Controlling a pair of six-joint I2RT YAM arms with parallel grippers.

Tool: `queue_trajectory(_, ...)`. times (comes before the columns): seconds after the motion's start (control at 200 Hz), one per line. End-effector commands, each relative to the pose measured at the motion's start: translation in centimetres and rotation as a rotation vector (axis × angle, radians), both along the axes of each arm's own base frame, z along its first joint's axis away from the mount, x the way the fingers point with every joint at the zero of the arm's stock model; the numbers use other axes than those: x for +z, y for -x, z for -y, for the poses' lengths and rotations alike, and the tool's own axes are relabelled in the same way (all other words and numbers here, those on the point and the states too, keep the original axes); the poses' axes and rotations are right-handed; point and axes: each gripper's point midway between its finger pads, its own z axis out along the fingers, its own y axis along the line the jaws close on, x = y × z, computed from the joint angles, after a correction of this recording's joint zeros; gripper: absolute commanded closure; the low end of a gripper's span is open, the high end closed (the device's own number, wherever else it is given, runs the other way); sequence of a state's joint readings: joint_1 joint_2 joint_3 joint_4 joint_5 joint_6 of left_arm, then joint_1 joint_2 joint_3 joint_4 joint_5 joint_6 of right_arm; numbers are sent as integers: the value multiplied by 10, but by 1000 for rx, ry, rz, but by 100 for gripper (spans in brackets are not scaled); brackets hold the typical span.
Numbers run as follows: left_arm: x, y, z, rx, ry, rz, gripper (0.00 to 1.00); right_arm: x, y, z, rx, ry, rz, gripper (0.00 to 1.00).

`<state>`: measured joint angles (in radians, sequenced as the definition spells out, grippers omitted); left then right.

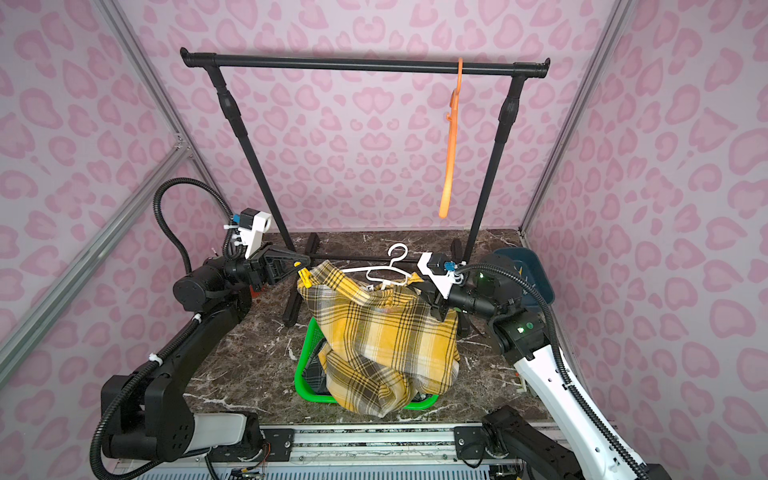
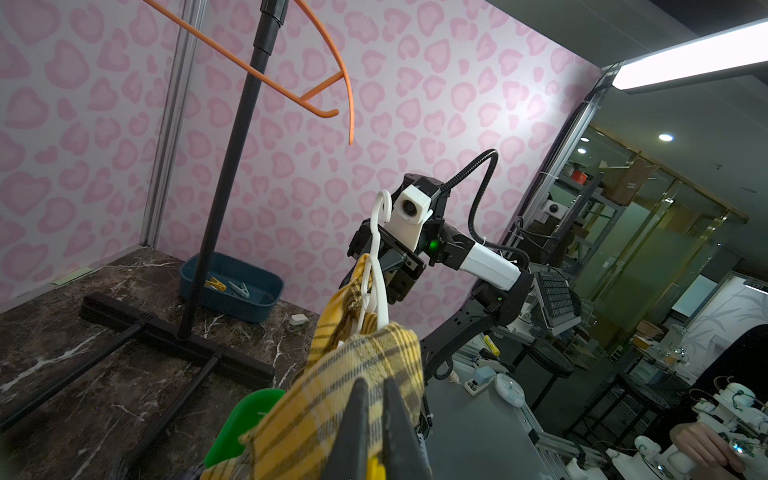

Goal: Remove the clothespins securing long-sleeve shirts to the hanger
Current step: Remove the clamp from the hanger, then place the hanger in the bin.

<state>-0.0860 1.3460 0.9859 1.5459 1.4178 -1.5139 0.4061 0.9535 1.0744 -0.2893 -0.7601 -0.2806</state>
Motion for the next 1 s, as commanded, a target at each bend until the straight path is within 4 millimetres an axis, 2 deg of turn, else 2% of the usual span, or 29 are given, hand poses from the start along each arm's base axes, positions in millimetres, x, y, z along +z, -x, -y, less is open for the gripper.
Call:
queue_trajectory(0.0, 7, 9, -1, -4, -4, 79, 96, 13, -6, 1, -21, -21, 50, 100)
queue_trajectory(0.18, 37, 19, -3, 8, 28, 156, 96, -12, -13, 1, -46, 20, -24, 100)
queue_trajectory(0.31, 61, 25, -5, 21, 69, 206, 96, -27, 0, -9, 7, 38, -60, 100)
queue_trajectory(0.415, 67, 27, -6, 23, 81, 215, 96, -39, 8, -14, 17, 56, -88, 100)
queue_trajectory(0.495, 71, 28, -7, 28, 95, 212, 96, -56, 4, -11, -30, 71, -139, 100)
queue_trajectory(0.6, 76, 26, -7, 36, 110, 189, 97, -93, 1, -14, -57, 103, -275, 100)
queue_trajectory(0.69, 77, 19, -8, 72, 117, 156, 97, -138, 5, -23, -95, 201, -367, 100)
queue_trajectory(0.81, 57, -6, -10, 242, 70, 100, 97, -179, 7, -37, -129, 263, -449, 100)
queue_trajectory(0.86, 41, -18, -12, 366, -12, 90, 96, -187, 6, -39, -146, 274, -480, 93)
queue_trajectory(0.9, 32, -20, -13, 442, -81, 107, 96, -191, 3, -38, -177, 285, -489, 85)
queue_trajectory(0.995, 32, -18, -13, 473, -97, 103, 96, -182, -6, -34, -249, 289, -455, 54)
